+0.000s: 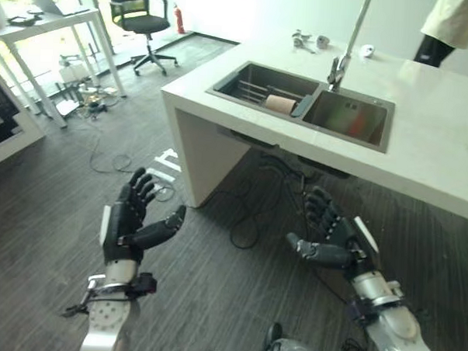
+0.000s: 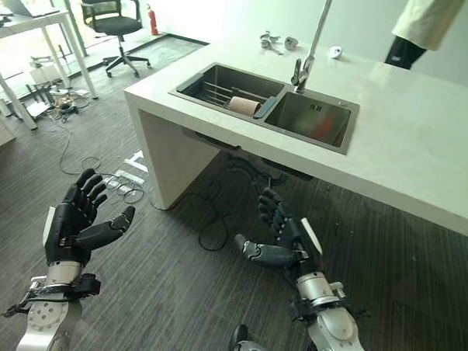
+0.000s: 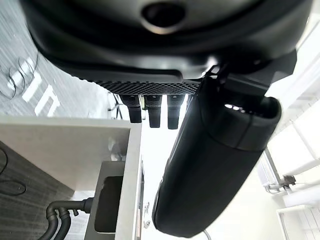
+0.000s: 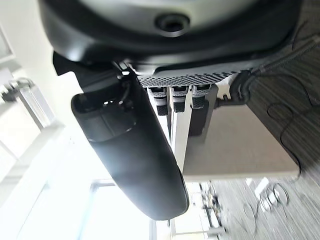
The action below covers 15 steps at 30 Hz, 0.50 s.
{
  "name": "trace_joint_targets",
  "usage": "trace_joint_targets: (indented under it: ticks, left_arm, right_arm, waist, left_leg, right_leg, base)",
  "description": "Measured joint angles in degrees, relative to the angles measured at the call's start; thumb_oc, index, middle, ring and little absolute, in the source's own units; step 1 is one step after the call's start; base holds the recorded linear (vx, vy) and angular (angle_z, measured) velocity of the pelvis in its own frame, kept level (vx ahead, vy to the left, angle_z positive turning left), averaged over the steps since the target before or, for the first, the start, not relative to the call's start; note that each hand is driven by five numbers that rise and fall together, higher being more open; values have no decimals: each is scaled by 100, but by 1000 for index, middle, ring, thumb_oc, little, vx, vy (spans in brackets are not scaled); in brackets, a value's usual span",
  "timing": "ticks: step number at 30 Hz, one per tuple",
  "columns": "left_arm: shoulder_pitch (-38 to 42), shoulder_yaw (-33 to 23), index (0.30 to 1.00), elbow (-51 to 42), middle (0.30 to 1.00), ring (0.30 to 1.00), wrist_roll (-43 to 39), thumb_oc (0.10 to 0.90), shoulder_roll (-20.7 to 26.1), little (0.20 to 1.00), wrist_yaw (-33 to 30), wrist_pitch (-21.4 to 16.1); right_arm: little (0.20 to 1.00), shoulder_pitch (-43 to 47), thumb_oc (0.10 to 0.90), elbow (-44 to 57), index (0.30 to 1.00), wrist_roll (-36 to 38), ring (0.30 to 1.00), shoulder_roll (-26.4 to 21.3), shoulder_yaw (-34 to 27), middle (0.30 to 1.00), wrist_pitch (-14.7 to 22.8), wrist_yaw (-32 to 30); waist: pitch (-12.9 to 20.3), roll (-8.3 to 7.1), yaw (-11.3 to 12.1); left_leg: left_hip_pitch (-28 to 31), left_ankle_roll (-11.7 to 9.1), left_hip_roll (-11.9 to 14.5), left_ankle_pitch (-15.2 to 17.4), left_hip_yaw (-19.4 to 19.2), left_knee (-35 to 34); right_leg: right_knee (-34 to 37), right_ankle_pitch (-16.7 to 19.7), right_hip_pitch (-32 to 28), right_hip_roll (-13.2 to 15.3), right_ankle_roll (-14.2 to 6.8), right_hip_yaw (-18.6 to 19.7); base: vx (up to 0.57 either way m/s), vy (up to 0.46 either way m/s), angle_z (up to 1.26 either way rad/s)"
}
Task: Place the dishes in the dishwasher.
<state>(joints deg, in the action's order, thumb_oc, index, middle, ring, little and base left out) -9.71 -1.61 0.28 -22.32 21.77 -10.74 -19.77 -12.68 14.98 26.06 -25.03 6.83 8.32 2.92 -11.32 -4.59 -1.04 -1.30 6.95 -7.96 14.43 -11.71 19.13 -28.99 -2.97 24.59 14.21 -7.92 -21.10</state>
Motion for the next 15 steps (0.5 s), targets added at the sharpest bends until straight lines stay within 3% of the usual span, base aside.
trace_joint_targets:
  ticks: [2,3,4,6,7,8,9,10,11,12,13,14,15]
  left_arm:
    - [-110,284,900,36,900,900,4,800,-7,900,14,-3]
    - [-111,487,900,39,900,900,-11,800,-9,900,13,-1]
    - [-111,580,900,5,900,900,-70,800,-10,900,18,-1]
    - [-103,593,900,-222,900,900,-296,800,-29,900,8,1]
    - [-103,563,900,-363,900,900,-461,800,-63,900,-2,1]
    - [-96,519,900,-479,900,900,-488,800,-80,900,7,1]
    - [-88,464,900,-600,900,900,-622,800,-83,900,26,0]
    - [-58,439,900,-641,900,900,-700,800,-127,900,47,8]
    - [-97,423,900,-694,900,900,-909,800,-176,900,96,113]
    - [-165,424,900,-717,900,900,-927,800,-190,900,131,151]
    - [-182,429,900,-753,900,900,-975,800,-194,900,170,182]
    - [-134,439,900,-749,900,900,-1130,800,-250,900,233,187]
    - [-71,476,900,-777,900,900,-1127,800,-260,900,248,184]
  right_arm:
    - [900,-40,800,-23,900,-13,900,59,34,900,26,-49]
    - [900,-40,800,-26,900,-18,900,51,84,900,32,-46]
    - [900,-33,800,-4,900,-43,900,6,114,900,33,-37]
    - [900,12,800,54,900,-70,900,-63,113,900,74,-57]
    - [900,42,800,88,900,-69,900,-103,93,900,75,-82]
    - [900,73,800,88,900,-68,900,-156,62,900,76,-88]
    - [900,101,800,87,900,-68,900,-220,28,900,75,-88]
    - [900,107,800,64,900,-65,900,-287,-70,900,75,-79]
    - [900,109,800,-15,900,-58,900,-322,-132,900,57,-104]
    - [900,118,800,-9,900,-58,900,-446,-149,900,53,-94]
    - [900,134,800,-12,900,-58,900,-510,-202,900,67,-70]
    - [900,155,800,-26,900,-59,900,-523,-302,900,94,-26]
    - [900,147,800,-6,900,-60,900,-472,-500,900,131,57]
  waist:
    - [-39,-76,-156]
    - [-45,-45,-170]
    - [-40,12,-121]
    - [-5,120,-131]
    - [15,268,-125]
    - [52,381,-138]
    - [65,401,-111]
    - [65,448,-57]
    - [130,441,15]
    - [171,406,46]
    - [192,411,57]
    - [204,323,135]
    - [211,279,154]
  left_leg:
    - [166,35,-143,210,54,54]
    - [378,24,-195,274,115,-8]
    - [628,58,-210,256,122,-169]
    - [879,13,-223,281,279,-431]
    - [1029,19,-163,271,368,-597]
    - [1107,-5,-112,262,447,-637]
    - [1221,-93,-115,269,458,-643]
    - [1350,-267,-117,271,422,-538]
    - [1409,-673,-122,13,423,-244]
    - [1426,-936,-124,-236,417,59]
    - [1302,-1030,-117,-462,426,517]
    - [618,-1270,-99,-944,412,1885]
    - [-576,-1493,10,-1818,404,3973]
  right_leg:
    - [238,93,264,85,62,252]
    - [150,46,218,45,265,322]
    - [235,10,48,-75,534,292]
    - [175,19,-251,-386,627,216]
    - [38,-62,-392,-629,817,143]
    - [92,-113,-548,-869,1121,-108]
    - [229,-241,-701,-1012,1416,-334]
    - [458,-365,-948,-1084,1906,-467]
    - [538,-468,-1261,-1053,1944,-358]
    - [652,-572,-1515,-1032,1906,-261]
    - [709,-722,-1663,-1089,1864,-173]
    - [755,-847,-1769,-1090,1926,34]
    - [794,-907,-1782,-1092,1915,69]
  base:
    - [461,-146,41]
    - [451,-150,26]
    - [472,-154,20]
    - [452,-144,18]
    - [397,-130,22]
    - [417,-151,15]
    - [372,-147,9]
    - [343,-159,-9]
    - [355,-195,-15]
    - [343,-200,-17]
    - [288,-167,-20]
    - [212,-98,-21]
    - [205,-52,-47]
